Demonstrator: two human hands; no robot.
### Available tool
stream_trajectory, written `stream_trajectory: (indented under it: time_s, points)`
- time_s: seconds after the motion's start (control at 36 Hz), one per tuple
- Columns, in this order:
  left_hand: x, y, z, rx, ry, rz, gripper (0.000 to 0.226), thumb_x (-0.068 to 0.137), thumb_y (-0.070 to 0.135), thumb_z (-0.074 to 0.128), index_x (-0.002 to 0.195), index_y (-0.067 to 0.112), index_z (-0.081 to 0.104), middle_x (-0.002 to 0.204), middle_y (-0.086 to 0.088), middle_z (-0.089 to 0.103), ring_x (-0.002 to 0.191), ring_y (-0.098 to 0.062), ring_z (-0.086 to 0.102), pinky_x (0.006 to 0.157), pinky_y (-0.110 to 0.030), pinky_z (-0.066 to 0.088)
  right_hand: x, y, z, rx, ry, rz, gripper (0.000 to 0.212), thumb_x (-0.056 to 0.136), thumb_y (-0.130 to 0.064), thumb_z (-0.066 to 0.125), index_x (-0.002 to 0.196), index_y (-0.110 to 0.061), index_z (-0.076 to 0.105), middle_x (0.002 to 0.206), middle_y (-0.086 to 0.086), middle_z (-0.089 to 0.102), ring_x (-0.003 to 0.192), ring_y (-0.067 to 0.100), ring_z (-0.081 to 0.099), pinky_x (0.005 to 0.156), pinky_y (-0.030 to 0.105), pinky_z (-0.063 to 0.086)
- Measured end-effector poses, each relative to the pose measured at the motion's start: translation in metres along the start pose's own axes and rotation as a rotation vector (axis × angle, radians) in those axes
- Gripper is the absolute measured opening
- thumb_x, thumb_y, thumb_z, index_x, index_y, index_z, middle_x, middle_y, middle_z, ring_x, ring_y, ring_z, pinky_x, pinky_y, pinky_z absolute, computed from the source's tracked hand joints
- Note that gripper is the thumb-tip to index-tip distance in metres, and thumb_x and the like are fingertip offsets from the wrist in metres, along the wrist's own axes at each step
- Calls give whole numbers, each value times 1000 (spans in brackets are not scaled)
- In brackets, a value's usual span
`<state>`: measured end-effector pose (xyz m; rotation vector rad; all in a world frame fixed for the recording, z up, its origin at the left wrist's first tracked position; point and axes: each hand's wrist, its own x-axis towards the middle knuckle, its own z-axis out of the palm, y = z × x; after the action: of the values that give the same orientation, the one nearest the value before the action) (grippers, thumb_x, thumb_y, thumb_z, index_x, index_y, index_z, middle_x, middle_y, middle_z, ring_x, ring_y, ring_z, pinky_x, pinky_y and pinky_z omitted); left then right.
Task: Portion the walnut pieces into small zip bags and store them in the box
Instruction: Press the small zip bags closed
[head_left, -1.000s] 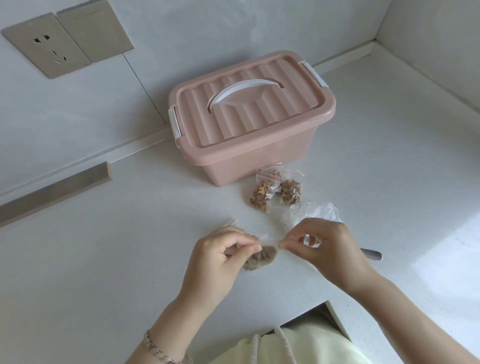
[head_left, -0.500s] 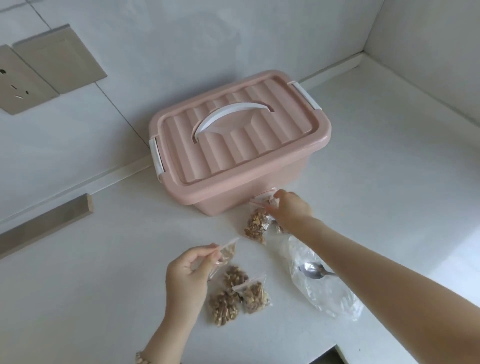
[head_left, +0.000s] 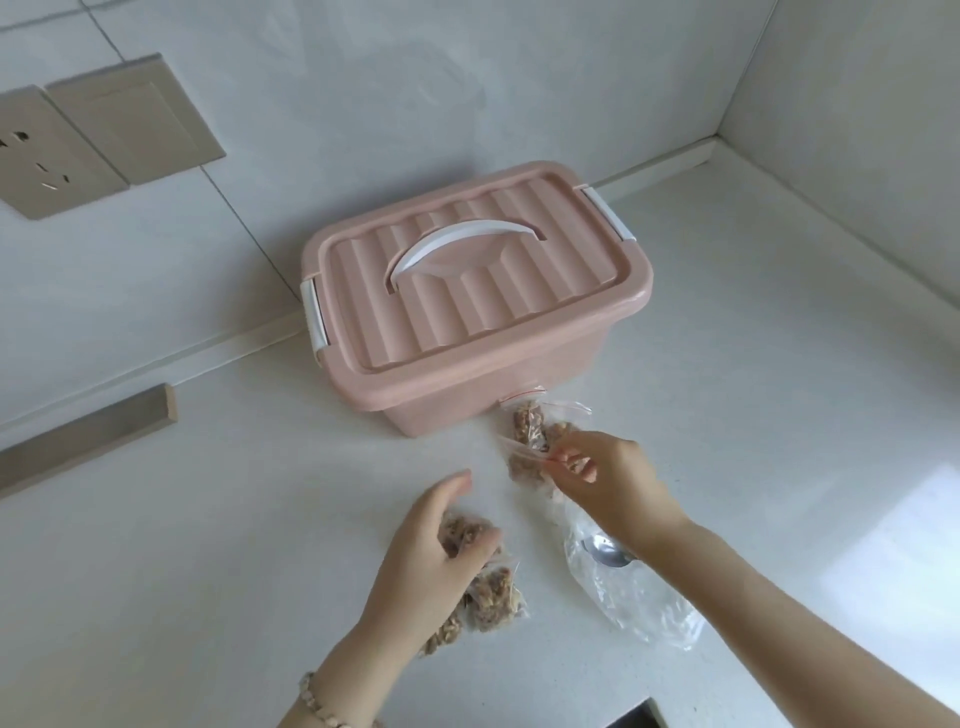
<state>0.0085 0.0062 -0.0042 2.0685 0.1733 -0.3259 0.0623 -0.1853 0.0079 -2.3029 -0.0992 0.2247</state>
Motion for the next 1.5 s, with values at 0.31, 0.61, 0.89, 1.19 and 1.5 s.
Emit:
stream_trajectory:
  time_s: [0.31,0.61,0.89,1.19,1.5]
  points:
    - [-42,62,7,-614,-90,92,13,64,13,77,70,24,77,71,3,73,67,-5,66,63,-16,50,-87,-38,-27,538,72,4,11,81,-7,67,74,-16,65,71,-3,70,68,10,66,67,18,50]
    - [-75,62,20,-494,93,89,16,79,-4,65,73,11,67,65,3,70,62,-3,63,60,-15,50,-118,-40,-9,662,-4,201,27,65,-34,77,71,-9,71,68,5,71,63,13,65,66,28,49]
    - [-79,66,16,-604,4,-49,19,69,20,76,80,5,72,83,-13,73,83,-28,68,73,-36,57,-124,-51,-4,735,126,207,10,69,-22,74,73,-13,73,71,0,73,66,12,68,63,18,51]
    - [-84,65,13,-707,52,-97,29,60,22,69,80,1,71,82,-18,72,73,-19,67,61,-20,52,-126,-49,-8,879,91,193,17,61,-28,71,64,-11,71,67,7,70,63,15,63,65,22,51]
    - [-88,67,12,-705,24,-90,39,61,22,67,88,-5,70,87,-20,71,77,-19,67,64,-20,50,-128,-51,-8,799,131,153,6,72,-14,70,67,-11,69,68,2,69,64,11,61,67,26,48]
